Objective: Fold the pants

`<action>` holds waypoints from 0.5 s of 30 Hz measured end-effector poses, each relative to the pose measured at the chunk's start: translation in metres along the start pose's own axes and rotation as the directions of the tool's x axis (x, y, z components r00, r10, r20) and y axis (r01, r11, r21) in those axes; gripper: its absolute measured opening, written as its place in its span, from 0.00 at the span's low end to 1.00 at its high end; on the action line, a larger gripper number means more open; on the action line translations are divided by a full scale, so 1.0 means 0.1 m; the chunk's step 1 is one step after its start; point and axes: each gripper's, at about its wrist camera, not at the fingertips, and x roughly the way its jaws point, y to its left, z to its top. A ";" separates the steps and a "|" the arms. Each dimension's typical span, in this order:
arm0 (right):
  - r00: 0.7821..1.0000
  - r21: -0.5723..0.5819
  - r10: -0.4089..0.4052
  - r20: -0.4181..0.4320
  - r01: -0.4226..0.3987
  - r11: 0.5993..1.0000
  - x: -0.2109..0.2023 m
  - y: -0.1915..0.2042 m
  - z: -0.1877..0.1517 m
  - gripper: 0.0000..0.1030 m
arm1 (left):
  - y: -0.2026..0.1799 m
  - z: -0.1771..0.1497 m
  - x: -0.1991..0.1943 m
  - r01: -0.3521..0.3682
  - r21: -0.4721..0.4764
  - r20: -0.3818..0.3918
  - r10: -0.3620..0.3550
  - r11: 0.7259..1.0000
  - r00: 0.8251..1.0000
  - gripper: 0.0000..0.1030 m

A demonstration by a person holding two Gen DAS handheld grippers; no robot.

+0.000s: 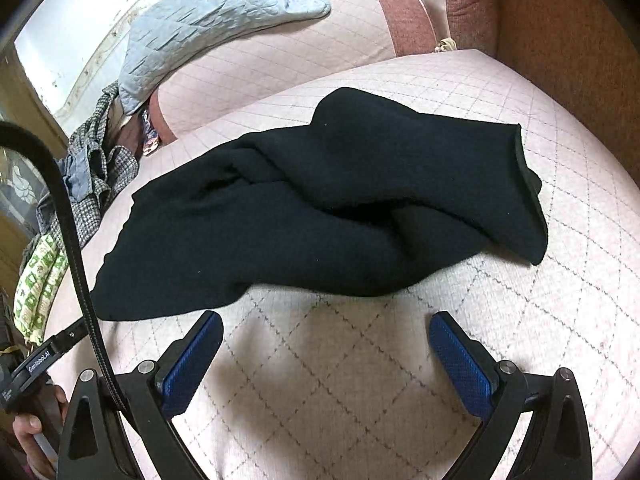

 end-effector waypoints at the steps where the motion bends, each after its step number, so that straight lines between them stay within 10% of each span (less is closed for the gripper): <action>1: 1.000 0.003 -0.001 -0.007 0.001 1.000 0.02 -0.02 0.03 1.00 | 0.03 0.01 0.03 0.012 -0.026 -0.005 -0.012 1.000 1.000 0.80; 11: 0.997 0.102 0.044 0.058 -0.050 0.994 0.12 -0.21 0.24 0.96 | -0.11 0.24 0.32 0.069 -0.121 0.017 -0.067 0.990 0.998 0.81; 14: 0.997 0.118 0.022 0.069 -0.030 0.993 0.13 -0.26 0.27 0.45 | -0.11 0.30 0.36 0.091 -0.130 0.013 -0.090 0.987 0.996 0.68; 15: 0.998 0.136 0.016 0.068 -0.025 0.990 0.12 -0.30 0.25 0.30 | -0.11 0.30 0.36 0.085 -0.129 0.008 -0.084 0.988 0.996 0.49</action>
